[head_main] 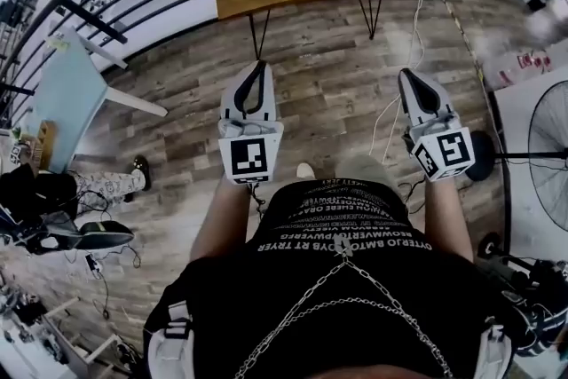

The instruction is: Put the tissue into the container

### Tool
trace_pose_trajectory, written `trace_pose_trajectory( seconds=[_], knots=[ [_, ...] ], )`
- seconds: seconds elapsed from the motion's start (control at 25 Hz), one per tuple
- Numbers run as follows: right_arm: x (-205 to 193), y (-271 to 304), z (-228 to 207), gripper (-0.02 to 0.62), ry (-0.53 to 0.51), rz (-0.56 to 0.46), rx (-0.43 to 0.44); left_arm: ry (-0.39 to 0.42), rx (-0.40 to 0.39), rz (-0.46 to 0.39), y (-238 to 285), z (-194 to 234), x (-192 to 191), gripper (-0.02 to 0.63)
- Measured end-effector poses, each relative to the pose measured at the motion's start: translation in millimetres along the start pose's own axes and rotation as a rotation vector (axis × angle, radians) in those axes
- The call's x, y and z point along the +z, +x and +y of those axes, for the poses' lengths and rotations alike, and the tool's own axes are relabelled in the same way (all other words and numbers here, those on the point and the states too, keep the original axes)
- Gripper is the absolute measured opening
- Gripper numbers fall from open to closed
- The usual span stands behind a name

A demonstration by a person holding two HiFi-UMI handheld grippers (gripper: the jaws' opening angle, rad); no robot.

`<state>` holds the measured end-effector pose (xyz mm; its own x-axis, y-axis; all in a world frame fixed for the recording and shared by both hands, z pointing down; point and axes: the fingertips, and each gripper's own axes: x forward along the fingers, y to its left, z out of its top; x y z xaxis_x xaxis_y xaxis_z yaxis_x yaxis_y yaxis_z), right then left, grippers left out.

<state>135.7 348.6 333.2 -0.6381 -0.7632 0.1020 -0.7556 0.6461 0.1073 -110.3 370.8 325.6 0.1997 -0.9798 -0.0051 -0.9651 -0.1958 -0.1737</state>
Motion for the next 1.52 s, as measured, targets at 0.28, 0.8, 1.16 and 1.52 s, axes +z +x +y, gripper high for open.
trace_pose_trajectory(
  seconds=[0.28, 0.8, 1.16, 1.52],
  knots=[
    [8.4, 28.3, -12.6, 0.003, -0.017, 0.001, -0.009, -0.023, 0.006, -0.008, 14.4, 20.7, -10.4, 0.029],
    [-23.8, 91.3, -60.4, 0.003, 0.039, 0.009, -0.008, 0.004, -0.031, 0.074, 82.3, 23.5, -35.2, 0.029],
    [-34.5, 148.1, -126.6, 0.003, 0.043, 0.012, 0.003, 0.038, -0.019, 0.077, 176.0, 24.6, -27.4, 0.029],
    [-31.6, 189.1, -205.3, 0.003, 0.033, 0.022, 0.037, -0.048, -0.017, 0.04, 265.0, 8.6, -13.2, 0.029]
  ],
)
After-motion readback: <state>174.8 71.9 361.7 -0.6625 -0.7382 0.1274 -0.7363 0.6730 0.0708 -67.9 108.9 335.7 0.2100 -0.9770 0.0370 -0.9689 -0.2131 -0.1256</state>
